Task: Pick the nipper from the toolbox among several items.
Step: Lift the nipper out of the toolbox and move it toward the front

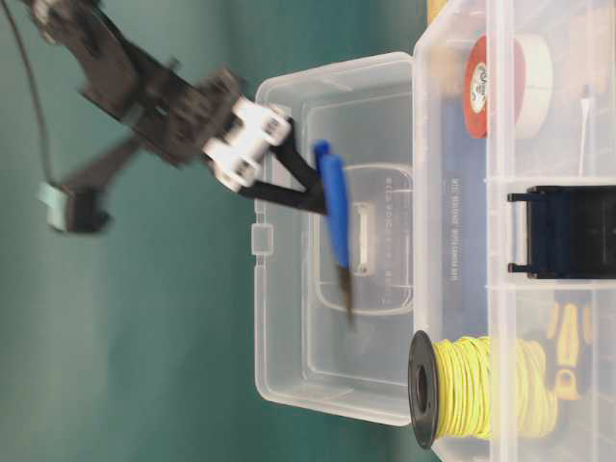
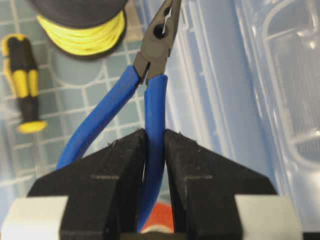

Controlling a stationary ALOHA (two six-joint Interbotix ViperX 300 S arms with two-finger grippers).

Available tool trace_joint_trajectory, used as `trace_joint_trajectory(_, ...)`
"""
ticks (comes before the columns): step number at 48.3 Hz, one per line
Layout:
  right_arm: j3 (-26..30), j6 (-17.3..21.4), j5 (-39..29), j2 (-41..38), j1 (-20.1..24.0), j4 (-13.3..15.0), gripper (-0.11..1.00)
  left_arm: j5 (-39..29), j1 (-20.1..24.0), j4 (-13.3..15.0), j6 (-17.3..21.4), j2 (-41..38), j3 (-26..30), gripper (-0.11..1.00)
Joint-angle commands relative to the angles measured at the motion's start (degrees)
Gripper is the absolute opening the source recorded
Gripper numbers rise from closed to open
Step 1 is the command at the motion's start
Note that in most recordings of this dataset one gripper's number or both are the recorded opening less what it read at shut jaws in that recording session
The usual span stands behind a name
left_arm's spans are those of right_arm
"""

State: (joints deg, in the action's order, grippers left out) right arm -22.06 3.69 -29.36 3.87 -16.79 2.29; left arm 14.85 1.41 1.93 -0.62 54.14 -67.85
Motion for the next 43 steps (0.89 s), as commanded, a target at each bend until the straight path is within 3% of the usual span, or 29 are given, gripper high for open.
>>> trace_joint_trajectory(1, -0.7, 0.18, 0.97, 4.39, 3.34, -0.26, 0.13, 0.35, 0.18, 0.09, 0.0, -0.26, 0.62, 0.0)
trace_joint_trajectory(12, -4.75, 4.04, 4.66, 7.03, 13.71, -0.35, 0.13, 0.26, 0.35, 0.09, 0.0, -0.26, 0.62, 0.0)
trace_joint_trajectory(23, -7.03, 9.32, 10.37, 2.99, 23.03, -0.35, 0.13, 0.35, 0.97, 0.09, -0.09, -0.26, 0.62, 0.0)
trace_joint_trajectory(31, -7.29, 13.54, 14.41, -4.22, 26.37, -0.35, 0.13, 0.35, 1.41, 0.09, 0.0, -0.18, 0.62, 0.0)
trace_joint_trajectory(43, -7.21, 19.25, 16.52, -12.66, 26.89, -0.35, 0.13, 0.26, 1.41, 0.09, -0.09, -0.26, 0.26, 0.0)
